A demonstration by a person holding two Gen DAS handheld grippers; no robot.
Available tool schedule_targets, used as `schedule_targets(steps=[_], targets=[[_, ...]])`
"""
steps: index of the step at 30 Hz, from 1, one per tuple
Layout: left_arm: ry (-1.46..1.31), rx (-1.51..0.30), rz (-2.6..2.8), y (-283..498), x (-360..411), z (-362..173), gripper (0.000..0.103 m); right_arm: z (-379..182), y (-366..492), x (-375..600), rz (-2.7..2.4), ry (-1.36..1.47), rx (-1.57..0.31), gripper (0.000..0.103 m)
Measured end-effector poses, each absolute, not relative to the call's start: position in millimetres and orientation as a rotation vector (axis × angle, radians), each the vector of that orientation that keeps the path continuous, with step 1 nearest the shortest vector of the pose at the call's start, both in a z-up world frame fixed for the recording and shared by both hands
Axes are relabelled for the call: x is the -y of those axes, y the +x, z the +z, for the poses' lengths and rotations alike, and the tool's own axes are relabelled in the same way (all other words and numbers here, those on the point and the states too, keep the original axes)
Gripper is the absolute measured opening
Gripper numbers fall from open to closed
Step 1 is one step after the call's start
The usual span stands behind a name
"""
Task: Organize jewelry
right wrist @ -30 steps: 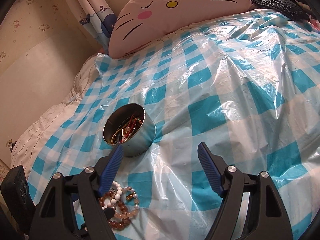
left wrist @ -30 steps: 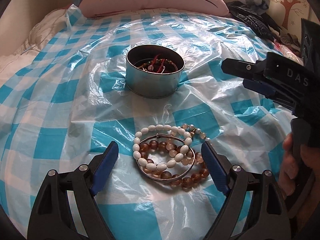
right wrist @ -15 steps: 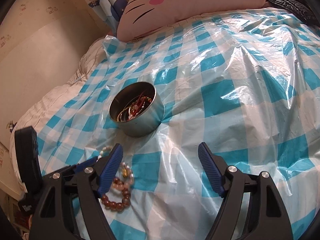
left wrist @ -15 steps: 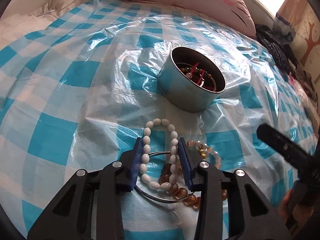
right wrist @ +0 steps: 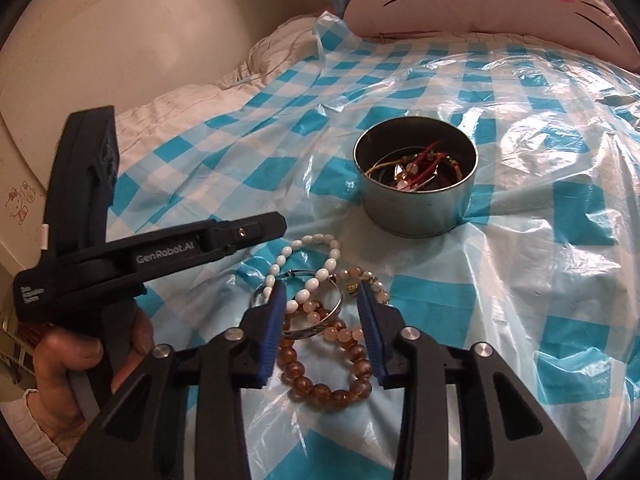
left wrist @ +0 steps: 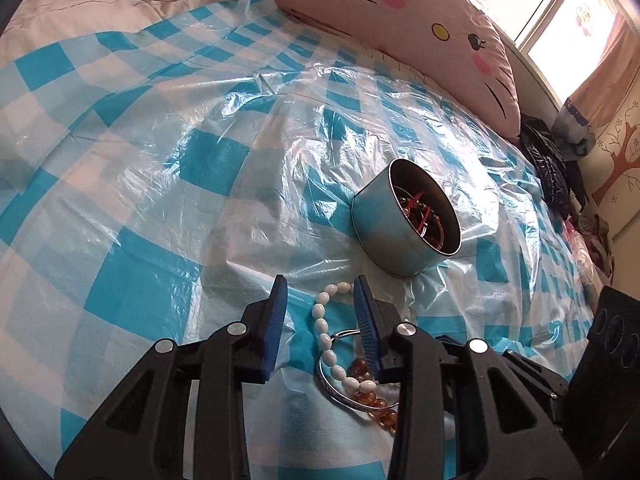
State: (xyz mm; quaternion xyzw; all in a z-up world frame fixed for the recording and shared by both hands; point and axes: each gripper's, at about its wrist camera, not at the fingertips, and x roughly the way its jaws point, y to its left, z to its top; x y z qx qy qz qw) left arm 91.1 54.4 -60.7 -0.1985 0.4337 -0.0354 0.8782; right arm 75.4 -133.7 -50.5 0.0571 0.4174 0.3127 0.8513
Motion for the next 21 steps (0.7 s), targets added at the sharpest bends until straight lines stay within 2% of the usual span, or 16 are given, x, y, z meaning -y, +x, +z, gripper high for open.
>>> schedule_targets(steps=[1,4,10,17,21], targets=[[-0.416,-0.903,-0.065,90.5,-57.0,-60.4,0.033,-55.6,80.4,130.7,0.671,0.127,-0.907,0.026],[-0.398,-0.910,-0.069,92.4,-55.6,-61.2,0.033,-70.9,91.6,129.1,0.668,0.150,-0.981,0.024],[-0.205,-0.967,-0.089,101.1,-26.7,-68.6,0.033,-65.4,79.2,133.3,0.612,0.080,-0.961,0.011],[-0.099,-0.981,-0.118,107.2,-13.4,-71.1,0.034,-50.8,63.2,159.1,0.428,0.018,-0.868,0.006],[-0.094,-0.941,-0.199,100.4,-4.6,-62.2,0.041,-45.6,65.4,180.4,0.381,0.083,-0.833,0.006]])
